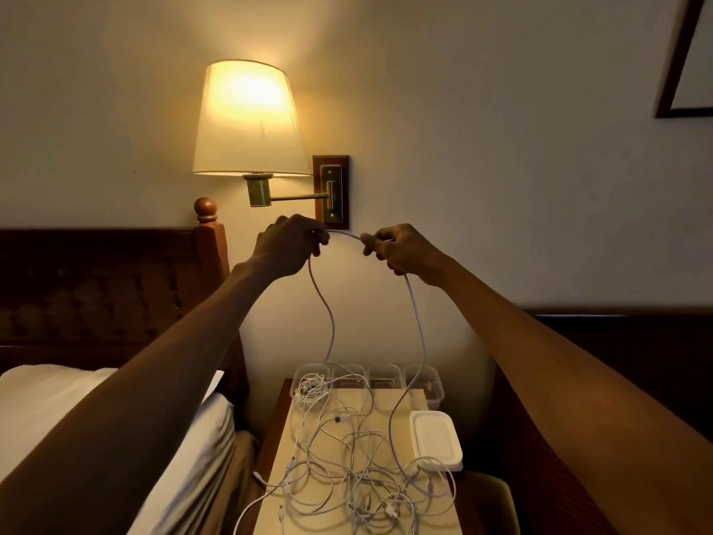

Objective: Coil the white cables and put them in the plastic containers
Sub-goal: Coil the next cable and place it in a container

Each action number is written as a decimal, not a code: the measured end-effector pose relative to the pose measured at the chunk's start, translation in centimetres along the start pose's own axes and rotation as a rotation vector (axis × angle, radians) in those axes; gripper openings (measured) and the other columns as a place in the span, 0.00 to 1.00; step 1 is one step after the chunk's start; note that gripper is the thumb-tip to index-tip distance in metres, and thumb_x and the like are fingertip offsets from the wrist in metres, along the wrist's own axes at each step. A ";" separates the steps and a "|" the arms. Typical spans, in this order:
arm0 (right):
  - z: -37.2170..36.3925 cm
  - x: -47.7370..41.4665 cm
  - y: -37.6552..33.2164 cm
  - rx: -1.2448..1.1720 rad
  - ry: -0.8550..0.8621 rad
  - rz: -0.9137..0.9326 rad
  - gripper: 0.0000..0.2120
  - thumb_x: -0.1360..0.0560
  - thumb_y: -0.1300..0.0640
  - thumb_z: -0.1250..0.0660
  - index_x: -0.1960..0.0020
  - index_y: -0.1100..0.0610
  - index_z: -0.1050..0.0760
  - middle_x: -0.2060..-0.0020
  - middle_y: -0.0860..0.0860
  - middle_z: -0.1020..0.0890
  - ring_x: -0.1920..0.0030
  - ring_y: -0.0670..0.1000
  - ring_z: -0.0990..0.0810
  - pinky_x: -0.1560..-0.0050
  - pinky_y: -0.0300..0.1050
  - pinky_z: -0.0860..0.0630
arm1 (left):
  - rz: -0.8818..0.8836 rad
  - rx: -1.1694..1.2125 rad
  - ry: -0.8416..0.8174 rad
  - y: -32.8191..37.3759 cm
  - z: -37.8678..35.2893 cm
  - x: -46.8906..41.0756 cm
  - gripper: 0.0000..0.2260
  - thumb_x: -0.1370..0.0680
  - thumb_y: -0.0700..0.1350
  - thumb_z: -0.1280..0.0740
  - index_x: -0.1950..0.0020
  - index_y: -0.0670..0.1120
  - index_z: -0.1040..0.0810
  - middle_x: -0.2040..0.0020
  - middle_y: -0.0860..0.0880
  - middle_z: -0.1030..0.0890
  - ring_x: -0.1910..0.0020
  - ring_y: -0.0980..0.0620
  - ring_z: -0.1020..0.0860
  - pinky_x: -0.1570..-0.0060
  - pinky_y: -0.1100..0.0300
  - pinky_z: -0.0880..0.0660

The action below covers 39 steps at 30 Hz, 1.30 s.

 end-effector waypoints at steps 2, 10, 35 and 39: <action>0.3 -0.1 0.6 0.033 0.007 -0.043 0.16 0.20 0.48 0.37 0.45 0.61 0.24 0.58 0.55 0.23 0.66 0.48 0.25 0.67 0.37 0.25 | 0.089 0.072 0.031 -1.2 0.6 0.2 0.10 0.18 0.38 0.39 0.48 0.45 0.19 0.57 0.52 0.17 0.61 0.58 0.19 0.57 0.61 0.21; -2.2 0.6 -1.7 0.168 0.032 0.109 0.26 0.25 0.47 0.30 0.35 0.59 0.33 0.46 0.54 0.24 0.47 0.52 0.23 0.48 0.43 0.23 | 0.428 0.778 0.101 -1.4 1.3 0.5 0.08 0.19 0.43 0.34 0.54 0.42 0.19 0.60 0.45 0.17 0.63 0.52 0.18 0.63 0.63 0.21; 2.1 3.0 1.3 0.117 -0.222 -0.196 0.17 0.20 0.45 0.39 0.52 0.57 0.22 0.62 0.51 0.26 0.67 0.48 0.33 0.68 0.38 0.32 | 0.244 -0.046 -0.052 -6.8 0.3 1.0 0.07 0.21 0.38 0.34 0.46 0.45 0.19 0.51 0.50 0.17 0.53 0.54 0.18 0.51 0.51 0.20; 2.8 3.3 2.5 0.044 -0.235 -0.228 0.16 0.19 0.47 0.39 0.54 0.59 0.23 0.66 0.51 0.29 0.72 0.46 0.36 0.73 0.36 0.35 | 0.222 -0.128 -0.271 -5.4 -3.1 2.9 0.21 0.23 0.46 0.29 0.31 0.50 0.27 0.35 0.45 0.23 0.40 0.45 0.23 0.44 0.49 0.23</action>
Point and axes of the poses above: each hand's wrist, its own x-axis away from the middle knuckle, its own z-axis out of the back of the hand, y = z × x, the point moved 10 cm from there along -x, towards the middle knuckle
